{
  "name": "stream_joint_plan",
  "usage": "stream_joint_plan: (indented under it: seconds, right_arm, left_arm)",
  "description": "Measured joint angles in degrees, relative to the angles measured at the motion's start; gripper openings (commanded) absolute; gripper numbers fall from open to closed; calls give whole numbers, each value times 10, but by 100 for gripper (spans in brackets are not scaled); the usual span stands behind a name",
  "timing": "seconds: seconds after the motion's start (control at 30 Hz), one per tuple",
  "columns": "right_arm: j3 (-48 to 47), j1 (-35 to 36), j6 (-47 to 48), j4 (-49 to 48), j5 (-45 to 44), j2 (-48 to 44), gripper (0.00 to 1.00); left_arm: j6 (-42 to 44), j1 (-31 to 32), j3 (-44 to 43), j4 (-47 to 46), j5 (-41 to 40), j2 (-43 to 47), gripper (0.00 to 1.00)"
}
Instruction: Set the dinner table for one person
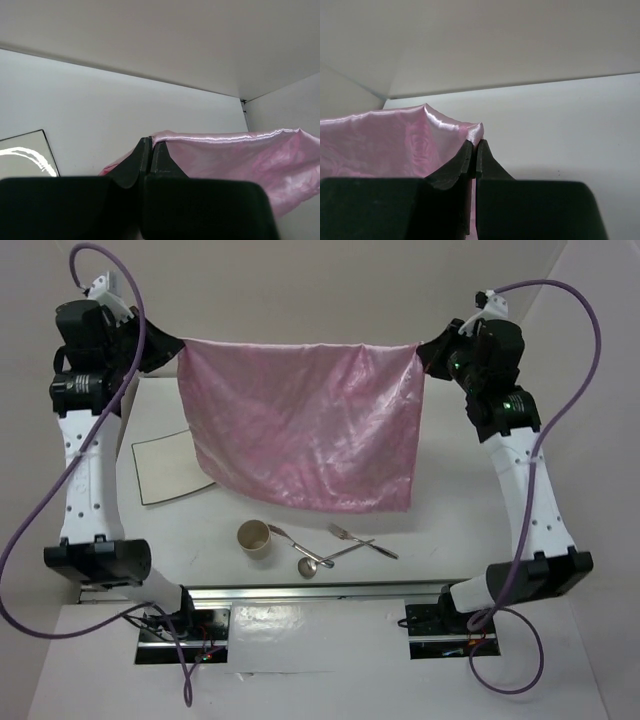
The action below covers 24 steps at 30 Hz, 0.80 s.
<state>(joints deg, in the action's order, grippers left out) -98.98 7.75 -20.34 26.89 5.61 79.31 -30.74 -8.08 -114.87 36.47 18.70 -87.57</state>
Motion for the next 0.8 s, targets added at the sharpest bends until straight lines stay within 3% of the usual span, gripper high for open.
stream_joint_plan:
  seconds: [0.33, 0.53, 0.63, 0.8]
  right_arm:
    - [12, -50, -31, -156, 13, 172, 0]
    - [30, -77, -50, -224, 28, 177, 0]
    - [70, -85, -56, -249, 39, 148, 0]
    - [208, -89, -56, -267, 49, 54, 0]
  left_arm:
    - [-30, 0, -156, -35, 58, -243, 0]
    - [-58, -8, -173, -62, 93, -264, 0]
    - [-60, -13, -121, -98, 103, -233, 0]
    - [-59, -15, 114, -151, 107, -104, 0]
